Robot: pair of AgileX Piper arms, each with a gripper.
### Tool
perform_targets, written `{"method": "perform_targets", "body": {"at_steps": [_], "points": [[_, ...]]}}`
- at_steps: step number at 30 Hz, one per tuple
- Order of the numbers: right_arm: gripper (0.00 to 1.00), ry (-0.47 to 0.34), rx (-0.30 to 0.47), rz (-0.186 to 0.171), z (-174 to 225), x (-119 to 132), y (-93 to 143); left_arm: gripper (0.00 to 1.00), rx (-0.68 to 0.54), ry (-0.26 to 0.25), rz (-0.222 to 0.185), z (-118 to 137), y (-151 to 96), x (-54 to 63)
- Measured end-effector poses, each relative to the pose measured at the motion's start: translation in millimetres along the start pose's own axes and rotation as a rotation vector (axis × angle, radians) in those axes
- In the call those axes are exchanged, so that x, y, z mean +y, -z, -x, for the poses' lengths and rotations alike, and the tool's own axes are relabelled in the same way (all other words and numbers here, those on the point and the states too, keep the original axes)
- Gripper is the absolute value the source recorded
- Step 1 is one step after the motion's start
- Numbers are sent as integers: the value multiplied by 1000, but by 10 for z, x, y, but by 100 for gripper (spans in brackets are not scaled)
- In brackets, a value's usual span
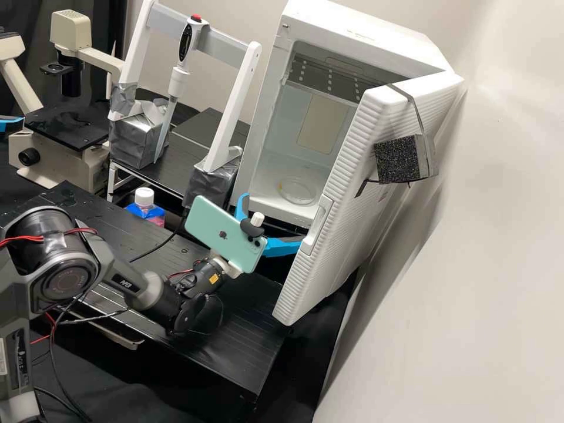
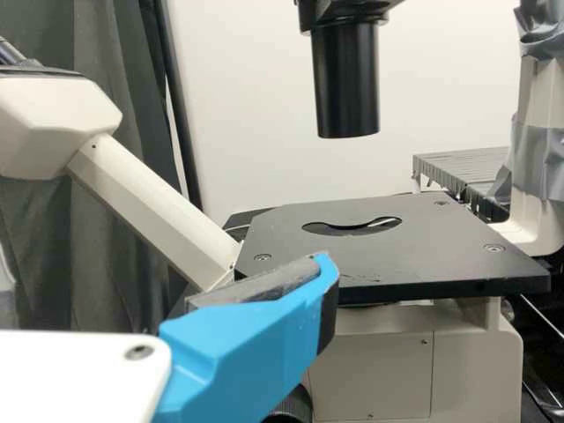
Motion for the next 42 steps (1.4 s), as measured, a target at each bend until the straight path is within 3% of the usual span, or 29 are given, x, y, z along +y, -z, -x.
{"method": "perform_targets", "body": {"at_steps": [6,12,17,27,42], "points": [[100,-4,-10,-25,-266,-31,72,100,0,0,0,0,0,0],[100,65,-1,-31,-592,-222,166,100,0,0,0,0,0,0],[100,99,-57,-49,-849,-407,167,100,0,0,0,0,0,0],[100,131,-74,22,-1195,-522,156,100,0,0,0,0,0,0],[100,132,-79,30,-1458,-552,107,100,0,0,0,0,0,0]]}}
